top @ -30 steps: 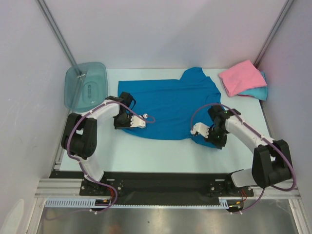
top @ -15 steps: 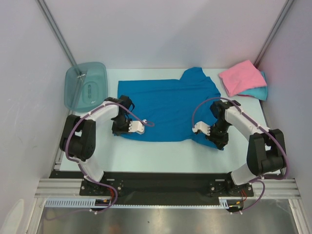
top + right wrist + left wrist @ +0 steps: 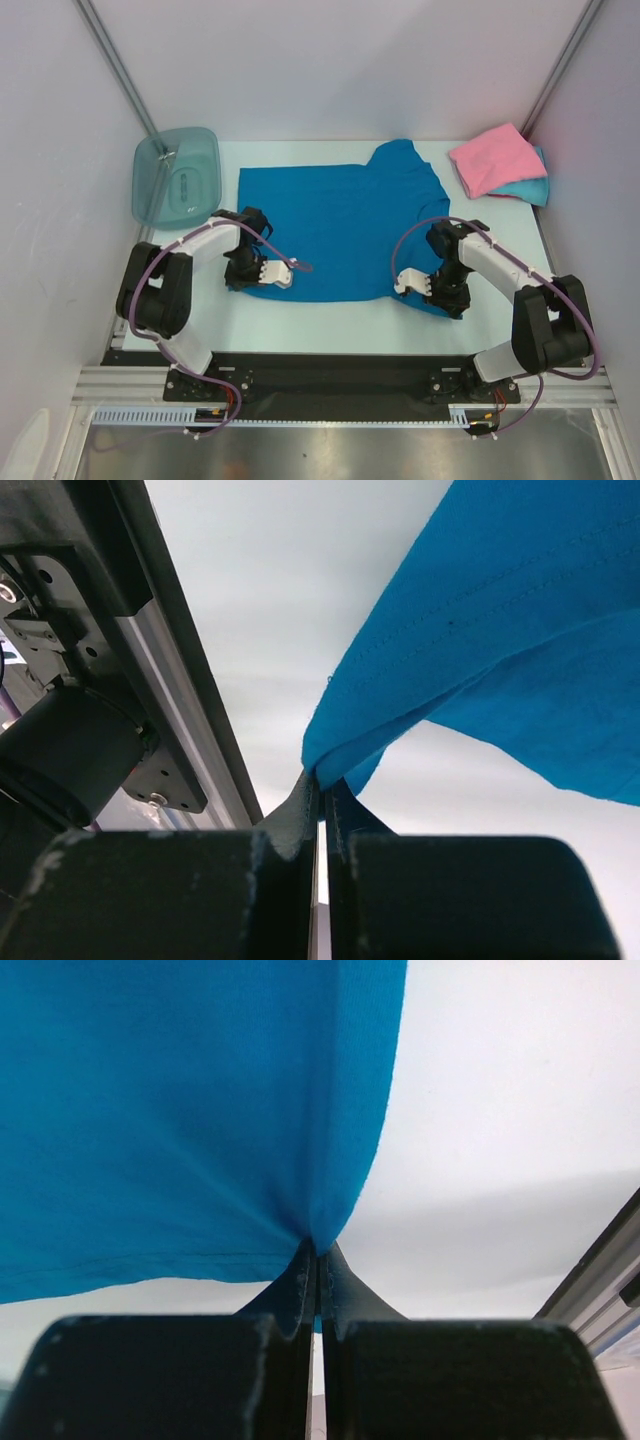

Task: Fold and stack the t-shirts
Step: Fold the tshirt

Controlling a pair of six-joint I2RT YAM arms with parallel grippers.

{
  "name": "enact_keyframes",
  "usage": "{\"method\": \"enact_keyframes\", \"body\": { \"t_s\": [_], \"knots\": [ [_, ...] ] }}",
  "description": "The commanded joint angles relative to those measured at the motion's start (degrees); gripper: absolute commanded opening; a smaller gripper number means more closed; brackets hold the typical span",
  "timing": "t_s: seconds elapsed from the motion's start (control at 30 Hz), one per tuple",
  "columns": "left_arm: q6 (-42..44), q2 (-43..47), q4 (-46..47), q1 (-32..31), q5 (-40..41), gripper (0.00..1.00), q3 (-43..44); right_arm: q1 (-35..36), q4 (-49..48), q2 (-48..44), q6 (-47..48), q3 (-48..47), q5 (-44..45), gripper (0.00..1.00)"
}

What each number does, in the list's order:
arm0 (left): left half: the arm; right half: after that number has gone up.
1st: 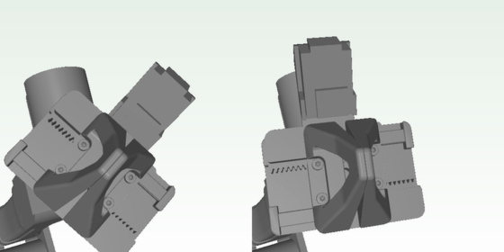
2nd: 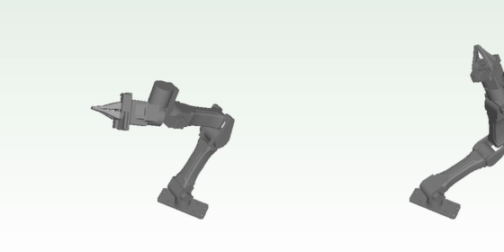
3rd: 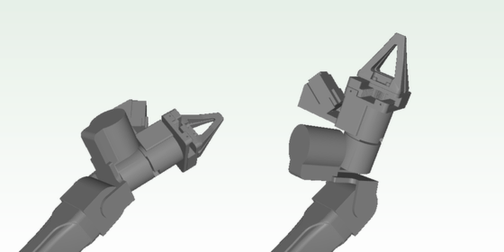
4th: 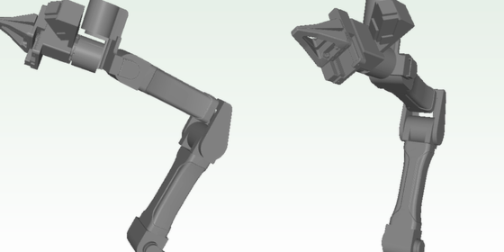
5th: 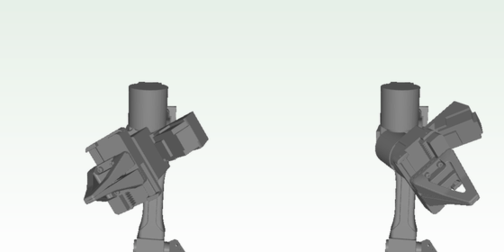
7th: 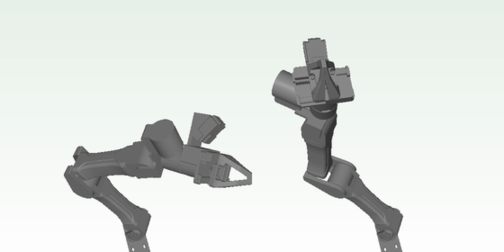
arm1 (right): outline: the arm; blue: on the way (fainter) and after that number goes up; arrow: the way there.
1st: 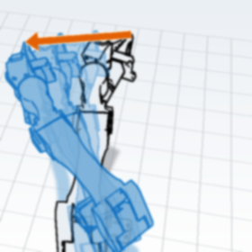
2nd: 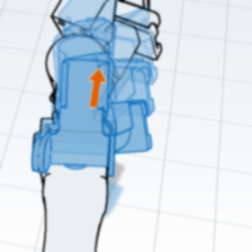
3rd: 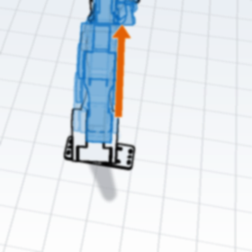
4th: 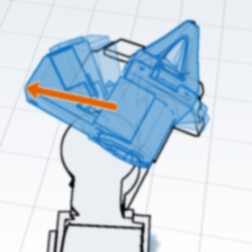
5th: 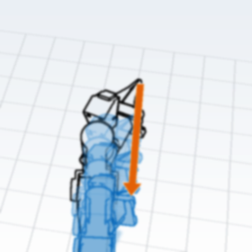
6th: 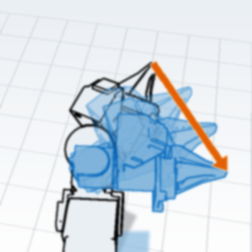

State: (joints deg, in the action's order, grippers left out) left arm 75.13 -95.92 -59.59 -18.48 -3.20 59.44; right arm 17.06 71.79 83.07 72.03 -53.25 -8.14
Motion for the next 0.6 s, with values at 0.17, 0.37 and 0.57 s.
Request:
{"method": "enact_keyframes", "body": {
  "t_s": [0.17, 0.37, 0.57],
  "knots": [
    [2.7, 4.2, 0.0, 0.4, 0.0, 0.00, -3.7, 1.4, 1.1, -4.1, 1.4, 2.2, 2.2, 0.00],
    [3.3, 4.7, 0.4, 0.7, 0.1, 0.00, -3.6, 1.5, -2.9, -5.9, 1.4, 2.9, 5.4, 0.00],
    [2.9, 2.7, 2.4, 3.0, 0.9, 0.00, 2.1, -3.8, -13.7, -5.0, 3.6, -0.4, 10.6, 0.00]
  ]
}}
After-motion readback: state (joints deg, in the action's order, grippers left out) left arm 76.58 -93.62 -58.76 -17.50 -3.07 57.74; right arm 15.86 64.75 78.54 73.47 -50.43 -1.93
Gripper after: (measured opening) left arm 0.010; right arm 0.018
